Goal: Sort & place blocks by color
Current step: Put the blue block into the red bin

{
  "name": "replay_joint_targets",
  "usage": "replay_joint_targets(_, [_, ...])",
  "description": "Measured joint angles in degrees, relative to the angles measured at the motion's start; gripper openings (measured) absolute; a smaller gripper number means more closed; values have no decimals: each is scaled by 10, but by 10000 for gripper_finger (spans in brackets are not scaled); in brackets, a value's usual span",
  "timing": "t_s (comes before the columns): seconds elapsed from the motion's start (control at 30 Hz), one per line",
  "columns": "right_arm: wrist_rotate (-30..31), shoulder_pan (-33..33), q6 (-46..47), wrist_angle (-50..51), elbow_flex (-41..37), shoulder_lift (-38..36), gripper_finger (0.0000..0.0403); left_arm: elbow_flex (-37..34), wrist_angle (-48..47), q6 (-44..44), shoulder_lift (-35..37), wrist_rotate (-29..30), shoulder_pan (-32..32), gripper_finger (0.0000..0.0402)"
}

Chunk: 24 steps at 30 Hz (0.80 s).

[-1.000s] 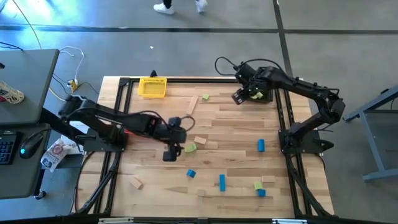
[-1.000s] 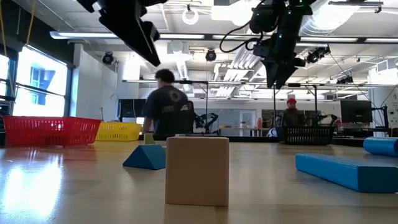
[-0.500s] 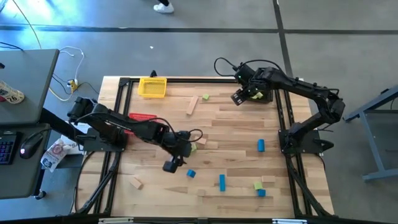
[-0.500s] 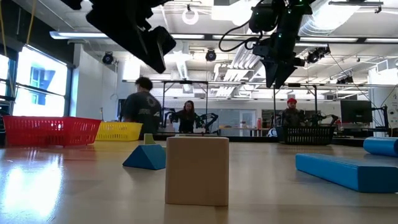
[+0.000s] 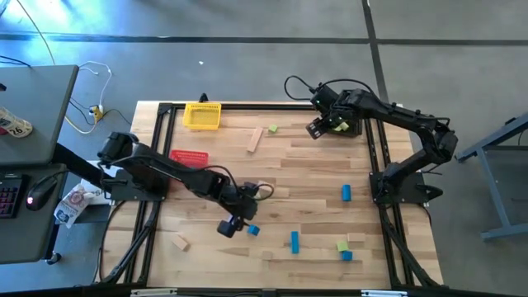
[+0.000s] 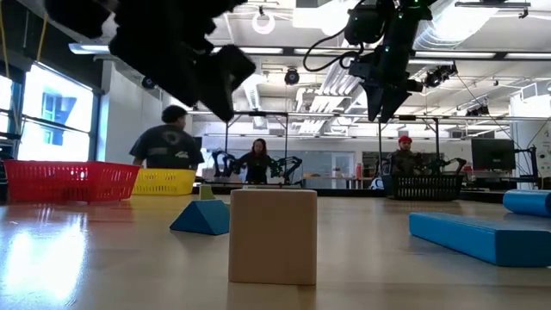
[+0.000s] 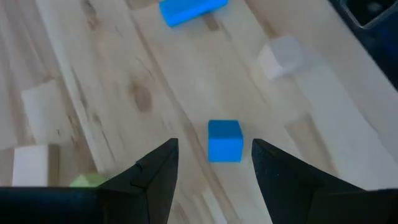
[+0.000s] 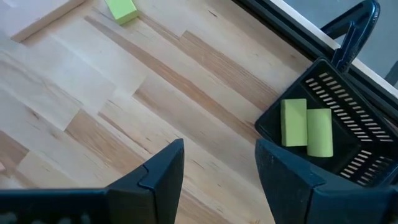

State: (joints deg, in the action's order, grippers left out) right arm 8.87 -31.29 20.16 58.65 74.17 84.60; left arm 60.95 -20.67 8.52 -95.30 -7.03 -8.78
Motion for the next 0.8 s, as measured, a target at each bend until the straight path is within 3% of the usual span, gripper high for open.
replay_joint_targets(0.8, [4, 10, 9, -6, 0, 0, 184, 0, 58, -9, -98, -14, -15, 188])
